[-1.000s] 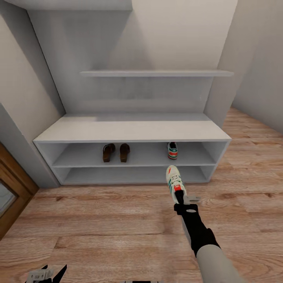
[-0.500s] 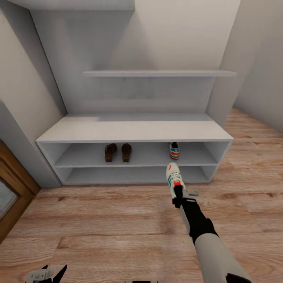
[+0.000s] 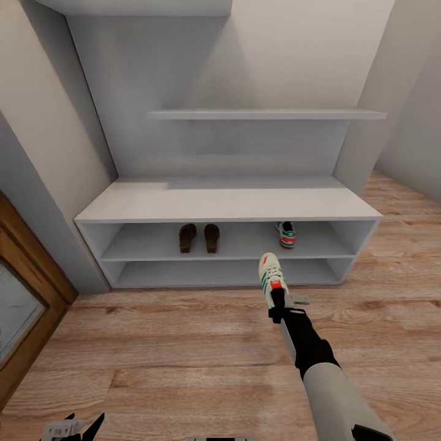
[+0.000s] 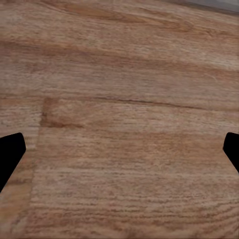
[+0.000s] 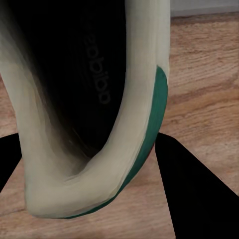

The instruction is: Pick up the two gym shoes and the two sandals from the corridor floor and place them onto the hallstand (shoe rack) in the corridor, making sure they are on the rack and not on the floor. Arrange them so the two gym shoes are next to each other and the two sandals are next to each other.

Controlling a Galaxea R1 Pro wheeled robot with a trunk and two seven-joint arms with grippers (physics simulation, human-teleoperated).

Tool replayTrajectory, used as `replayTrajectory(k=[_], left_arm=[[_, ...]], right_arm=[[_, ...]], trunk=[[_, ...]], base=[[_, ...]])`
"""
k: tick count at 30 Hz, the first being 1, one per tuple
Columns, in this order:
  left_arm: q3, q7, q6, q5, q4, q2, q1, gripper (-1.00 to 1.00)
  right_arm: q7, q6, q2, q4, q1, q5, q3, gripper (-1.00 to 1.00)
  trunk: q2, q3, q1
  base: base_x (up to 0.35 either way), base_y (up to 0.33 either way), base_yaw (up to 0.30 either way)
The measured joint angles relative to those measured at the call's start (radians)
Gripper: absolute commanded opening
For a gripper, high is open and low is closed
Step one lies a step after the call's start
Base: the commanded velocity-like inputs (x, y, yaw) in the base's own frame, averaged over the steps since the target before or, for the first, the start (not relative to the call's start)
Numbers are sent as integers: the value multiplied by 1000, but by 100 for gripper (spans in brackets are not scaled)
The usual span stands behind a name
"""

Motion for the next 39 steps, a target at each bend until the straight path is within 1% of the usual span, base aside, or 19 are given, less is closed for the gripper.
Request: replayTrajectory(k=[10, 16, 25, 39], left_arm=[[0, 0, 0, 0, 4, 0, 0, 100], [-1, 0, 0, -1, 5, -1, 0, 100], [-4, 0, 0, -1, 5, -1, 1, 100], [-6, 0, -1, -1, 7, -5, 1, 100]], right_arm=[[0, 0, 0, 0, 0, 0, 0, -100], [0, 0, 0, -3, 0, 0, 0, -100], [0, 0, 0, -2, 0, 0, -1, -100], [0, 0, 0, -3, 1, 2, -6, -100]], trunk=[[0, 0, 0], [0, 0, -1], [0, 0, 0], [0, 0, 0]], base=[[45, 15, 0], [277, 63, 0], [267, 164, 0], [38, 19, 0]])
